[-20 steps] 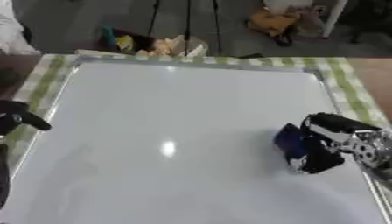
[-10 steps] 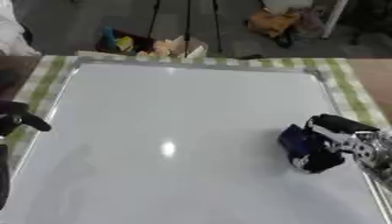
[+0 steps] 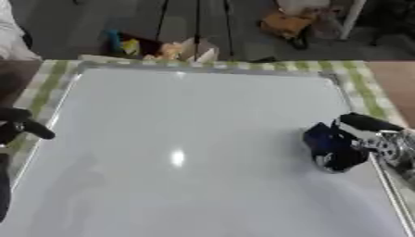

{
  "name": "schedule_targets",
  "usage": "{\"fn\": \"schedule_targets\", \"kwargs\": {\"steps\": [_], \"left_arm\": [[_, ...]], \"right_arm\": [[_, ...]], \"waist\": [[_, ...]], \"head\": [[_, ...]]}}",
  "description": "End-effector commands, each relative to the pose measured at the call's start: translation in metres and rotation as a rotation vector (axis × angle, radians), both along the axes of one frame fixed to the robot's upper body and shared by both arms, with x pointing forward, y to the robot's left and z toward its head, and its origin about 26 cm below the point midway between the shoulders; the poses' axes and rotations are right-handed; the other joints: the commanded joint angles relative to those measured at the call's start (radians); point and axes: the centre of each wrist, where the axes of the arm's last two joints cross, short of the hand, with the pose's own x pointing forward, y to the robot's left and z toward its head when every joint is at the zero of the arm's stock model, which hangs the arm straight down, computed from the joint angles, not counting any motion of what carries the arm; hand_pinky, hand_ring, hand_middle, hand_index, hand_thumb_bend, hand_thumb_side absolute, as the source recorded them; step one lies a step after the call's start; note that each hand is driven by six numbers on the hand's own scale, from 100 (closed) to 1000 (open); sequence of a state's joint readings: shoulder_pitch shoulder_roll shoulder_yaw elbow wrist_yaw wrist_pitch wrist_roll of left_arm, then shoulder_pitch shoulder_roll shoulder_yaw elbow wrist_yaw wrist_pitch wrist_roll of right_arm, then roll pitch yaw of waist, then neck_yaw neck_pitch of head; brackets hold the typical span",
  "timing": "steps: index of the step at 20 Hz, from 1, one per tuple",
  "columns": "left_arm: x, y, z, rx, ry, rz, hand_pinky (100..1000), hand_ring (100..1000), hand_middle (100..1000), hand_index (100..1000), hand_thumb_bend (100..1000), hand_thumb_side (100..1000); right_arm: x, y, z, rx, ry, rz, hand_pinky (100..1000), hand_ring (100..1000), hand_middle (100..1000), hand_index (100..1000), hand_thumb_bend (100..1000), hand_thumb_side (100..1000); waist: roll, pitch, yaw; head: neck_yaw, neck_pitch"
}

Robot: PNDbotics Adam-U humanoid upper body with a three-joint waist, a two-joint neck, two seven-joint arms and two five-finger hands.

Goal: Wipe the whiteboard clean with a brush.

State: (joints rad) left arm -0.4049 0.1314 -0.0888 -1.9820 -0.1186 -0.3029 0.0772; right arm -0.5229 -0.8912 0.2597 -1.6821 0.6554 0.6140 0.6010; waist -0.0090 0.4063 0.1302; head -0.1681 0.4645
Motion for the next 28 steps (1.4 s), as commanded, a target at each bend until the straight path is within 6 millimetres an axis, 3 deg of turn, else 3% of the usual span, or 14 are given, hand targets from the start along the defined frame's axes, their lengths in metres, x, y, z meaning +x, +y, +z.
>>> {"fn": "schedule_targets", "kwargs": {"steps": [1, 9, 28], "left_arm": [[-0.003, -0.001, 0.007, 0.011, -0.028, -0.009, 458, 913, 802, 621, 100, 972], [-0.003, -0.001, 0.007, 0.014, -0.028, -0.009, 458, 913, 803, 621, 100, 973], [-0.003, -0.003, 0.009, 0.018, -0.036, -0.019, 460, 913, 803, 622, 100, 971]], "right_arm": [[0.003, -0.01, 0.004, 0.079, 0.113, -0.13, 244, 414, 434, 188, 100, 294], [0.007, -0.016, -0.001, 0.121, 0.126, -0.137, 242, 412, 429, 188, 100, 290], [-0.017, 0.014, -0.007, 0.076, 0.174, 0.034, 235, 406, 412, 188, 100, 281]], "waist": [[0.002, -0.018, -0.001], [0.002, -0.016, -0.003], [-0.003, -0.016, 0.004]], "head": [[0.003, -0.008], [0.005, -0.008], [0.006, -0.007]]}}
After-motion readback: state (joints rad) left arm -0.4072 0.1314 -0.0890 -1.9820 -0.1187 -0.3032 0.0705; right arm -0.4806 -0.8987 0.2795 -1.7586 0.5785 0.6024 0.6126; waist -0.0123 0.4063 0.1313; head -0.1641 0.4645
